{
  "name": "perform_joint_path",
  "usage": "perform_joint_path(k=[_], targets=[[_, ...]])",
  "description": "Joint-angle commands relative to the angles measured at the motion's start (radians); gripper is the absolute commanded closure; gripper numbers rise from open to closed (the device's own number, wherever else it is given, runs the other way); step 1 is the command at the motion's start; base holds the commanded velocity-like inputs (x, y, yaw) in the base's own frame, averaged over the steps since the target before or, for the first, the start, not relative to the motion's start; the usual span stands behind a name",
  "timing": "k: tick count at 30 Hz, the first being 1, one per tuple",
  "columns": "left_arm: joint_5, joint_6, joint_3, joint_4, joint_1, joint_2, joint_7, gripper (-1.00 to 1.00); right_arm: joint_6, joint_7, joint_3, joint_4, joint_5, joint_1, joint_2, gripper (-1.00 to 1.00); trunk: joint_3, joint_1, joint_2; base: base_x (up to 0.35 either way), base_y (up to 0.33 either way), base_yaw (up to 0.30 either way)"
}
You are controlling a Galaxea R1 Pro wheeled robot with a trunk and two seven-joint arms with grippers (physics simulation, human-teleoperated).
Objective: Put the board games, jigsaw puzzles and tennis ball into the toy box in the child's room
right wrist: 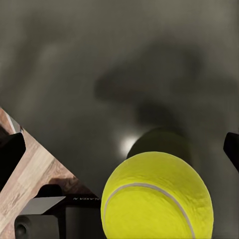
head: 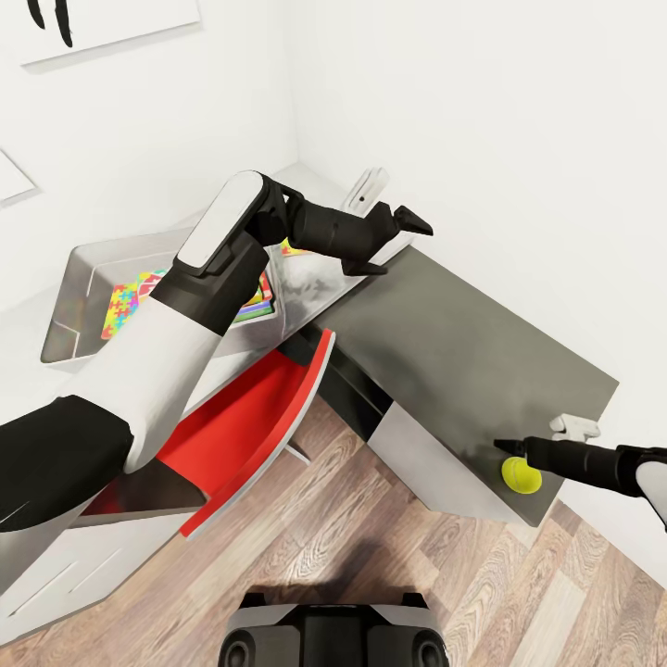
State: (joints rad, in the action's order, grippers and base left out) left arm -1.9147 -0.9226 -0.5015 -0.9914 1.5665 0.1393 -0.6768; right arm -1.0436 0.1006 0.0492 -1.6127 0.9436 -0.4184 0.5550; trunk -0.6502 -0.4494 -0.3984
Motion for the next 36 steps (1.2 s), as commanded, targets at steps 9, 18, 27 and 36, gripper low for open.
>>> perform_joint_path(k=[9,18,27,36], targets=[[-0.01,0.001,0.0,0.0,0.001,0.002,-0.01,-1.0,-0.004,0.011,0.002,-0.001,0.011,0.001,0.001,-1.0,-0.001,-0.001,-0.002,0.0,0.0,0.0],[-0.01,0.001,0.0,0.0,0.001,0.004,-0.01,-1.0,-0.004,0.011,0.005,-0.001,0.01,0.001,0.003,-1.0,-0.001,-0.001,-0.002,0.0,0.0,0.0],[-0.01,0.001,0.0,0.0,0.001,0.005,-0.01,-1.0,-0.004,0.011,0.007,-0.001,0.009,0.001,0.003,-1.0,-0.001,-0.001,-0.002,0.0,0.0,0.0],[-0.01,0.001,0.0,0.0,0.001,0.005,-0.01,-1.0,-0.004,0.012,0.007,-0.001,0.006,0.003,0.005,-1.0,-0.001,-0.001,-0.002,0.0,0.0,0.0]])
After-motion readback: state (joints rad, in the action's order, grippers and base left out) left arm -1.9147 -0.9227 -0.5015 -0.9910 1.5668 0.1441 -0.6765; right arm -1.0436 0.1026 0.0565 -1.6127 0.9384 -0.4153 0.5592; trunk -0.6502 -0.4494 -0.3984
